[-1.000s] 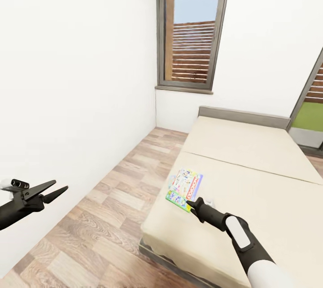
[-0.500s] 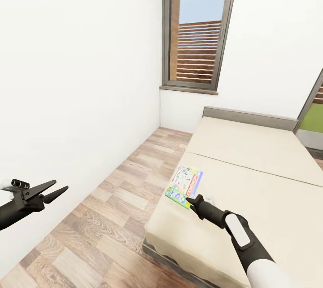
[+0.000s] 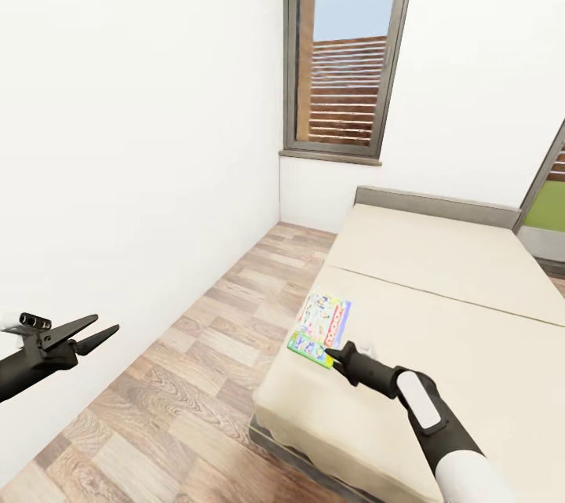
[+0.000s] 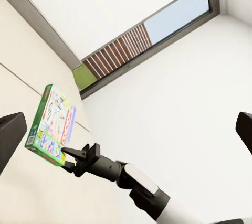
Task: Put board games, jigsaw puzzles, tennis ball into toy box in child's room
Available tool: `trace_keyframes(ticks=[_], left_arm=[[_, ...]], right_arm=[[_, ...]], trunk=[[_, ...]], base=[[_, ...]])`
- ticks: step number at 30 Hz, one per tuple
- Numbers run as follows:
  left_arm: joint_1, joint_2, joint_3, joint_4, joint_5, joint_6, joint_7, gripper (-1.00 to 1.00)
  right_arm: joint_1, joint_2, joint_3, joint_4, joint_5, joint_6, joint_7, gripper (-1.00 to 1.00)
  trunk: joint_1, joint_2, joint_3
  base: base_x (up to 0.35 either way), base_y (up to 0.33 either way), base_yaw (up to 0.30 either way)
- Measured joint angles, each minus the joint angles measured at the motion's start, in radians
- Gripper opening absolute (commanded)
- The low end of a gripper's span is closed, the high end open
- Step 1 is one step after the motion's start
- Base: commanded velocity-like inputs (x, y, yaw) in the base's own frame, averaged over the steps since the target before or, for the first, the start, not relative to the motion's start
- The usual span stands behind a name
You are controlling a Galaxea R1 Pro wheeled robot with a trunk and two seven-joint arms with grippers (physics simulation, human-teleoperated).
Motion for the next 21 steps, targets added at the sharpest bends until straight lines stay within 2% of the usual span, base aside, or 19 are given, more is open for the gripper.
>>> trace_keyframes(ticks=[4, 9, 15, 18, 21], left_arm=[[0.0, 0.001, 0.0, 0.0, 0.001, 0.0, -0.001, 1.0], [-0.001, 0.001, -0.003, 0.0, 0.0, 0.0, -0.001, 1.0], [-0.003, 0.005, -0.026, 0.0, -0.001, 0.0, 0.002, 1.0], [-0.003, 0.029, -0.037, 0.003, -0.002, 0.0, 0.006, 1.0], [-0.002, 0.066, -0.059, 0.008, -0.002, 0.0, 0.008, 1.0]], right_arm=[[0.001, -0.002, 0.0, -0.009, -0.001, 0.045, 0.0, -1.0], [0.01, -0.004, -0.007, -0.057, -0.007, 0.051, 0.004, -1.0], [0.012, -0.005, -0.012, -0.072, -0.009, 0.049, 0.002, -1.0], [0.011, -0.004, -0.011, -0.073, -0.008, 0.048, 0.0, -1.0], [0.009, -0.003, -0.011, -0.074, -0.004, 0.047, 0.0, -1.0]], trunk=[[-0.015, 0.028, 0.013], [-0.035, 0.063, 0.028], [-0.058, 0.105, 0.047], [-0.069, 0.126, 0.056], [-0.081, 0.147, 0.066]], base=[[0.0, 0.0, 0.0], [0.0, 0.0, 0.0], [0.0, 0.0, 0.0], [0.0, 0.0, 0.01], [0.0, 0.0, 0.165]])
